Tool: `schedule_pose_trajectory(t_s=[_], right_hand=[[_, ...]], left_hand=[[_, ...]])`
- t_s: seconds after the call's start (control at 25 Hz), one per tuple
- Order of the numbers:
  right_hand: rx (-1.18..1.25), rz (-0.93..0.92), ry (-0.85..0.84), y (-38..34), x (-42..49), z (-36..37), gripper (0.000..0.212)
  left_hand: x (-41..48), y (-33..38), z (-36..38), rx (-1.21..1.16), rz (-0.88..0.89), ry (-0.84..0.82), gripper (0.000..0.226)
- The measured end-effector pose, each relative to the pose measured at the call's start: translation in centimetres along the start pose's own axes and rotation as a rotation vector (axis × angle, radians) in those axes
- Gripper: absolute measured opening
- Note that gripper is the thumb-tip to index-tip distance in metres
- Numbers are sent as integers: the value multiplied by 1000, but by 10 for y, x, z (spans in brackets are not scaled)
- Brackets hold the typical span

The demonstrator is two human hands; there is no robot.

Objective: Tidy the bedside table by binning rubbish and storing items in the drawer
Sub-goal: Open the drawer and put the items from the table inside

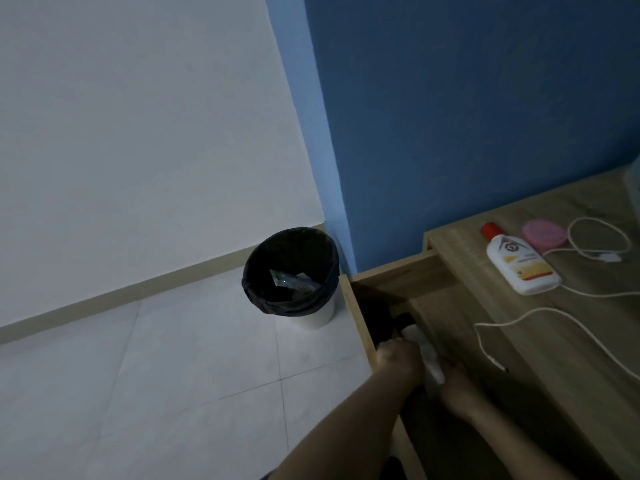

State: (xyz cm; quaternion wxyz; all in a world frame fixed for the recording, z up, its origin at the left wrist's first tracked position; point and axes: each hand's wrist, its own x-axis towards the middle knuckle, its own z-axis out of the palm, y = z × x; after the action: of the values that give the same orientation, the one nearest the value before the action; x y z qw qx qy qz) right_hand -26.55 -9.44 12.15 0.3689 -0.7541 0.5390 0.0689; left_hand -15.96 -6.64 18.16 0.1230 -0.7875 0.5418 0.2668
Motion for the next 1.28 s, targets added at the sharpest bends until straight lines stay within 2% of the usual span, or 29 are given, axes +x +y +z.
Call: schedule_pose_trajectory(t_s=[0.08, 0.24, 0.36, 0.48, 0.64, 0.72, 0.8, 0.88, 0.96, 1.12, 1.24, 1.28], right_hand=[[71, -20, 77, -5, -1, -4, 54], [171, -2, 16, -14, -17, -10, 53], [290, -4, 54, -37, -45, -35, 39], [399, -118, 270, -60, -80, -77, 28], [420, -292, 657, -58, -90, -141, 25], [391, -266, 853, -44, -82, -175, 28], [322, -201, 951, -23, -65, -205, 31], [226, -118, 935, -1, -43, -228, 29], [101, -105, 875, 14, -19, -242, 27], [-75, -158, 724, 28, 33, -247, 37], [-68, -192, 602, 28, 54, -237, 38], [-109, -152, 600, 25, 55, -235, 36]], left_hand=[[-2, -2, 0, -61, 8, 68, 35], [-13, 0, -5, -151, 46, 130, 43], [-30, 1, -23, -283, 89, 203, 30], [-41, 7, -52, -466, 125, 355, 23], [-45, 42, -96, -660, 240, 549, 43], [-40, 70, -106, -751, 275, 526, 47], [-27, 95, -111, -855, 267, 433, 48], [-6, 113, -112, -958, 215, 321, 53], [17, 125, -112, -925, 139, 276, 62], [44, 141, -117, -781, 88, 347, 77], [46, 141, -119, -863, 60, 343, 80], [44, 138, -121, -909, 40, 323, 80]])
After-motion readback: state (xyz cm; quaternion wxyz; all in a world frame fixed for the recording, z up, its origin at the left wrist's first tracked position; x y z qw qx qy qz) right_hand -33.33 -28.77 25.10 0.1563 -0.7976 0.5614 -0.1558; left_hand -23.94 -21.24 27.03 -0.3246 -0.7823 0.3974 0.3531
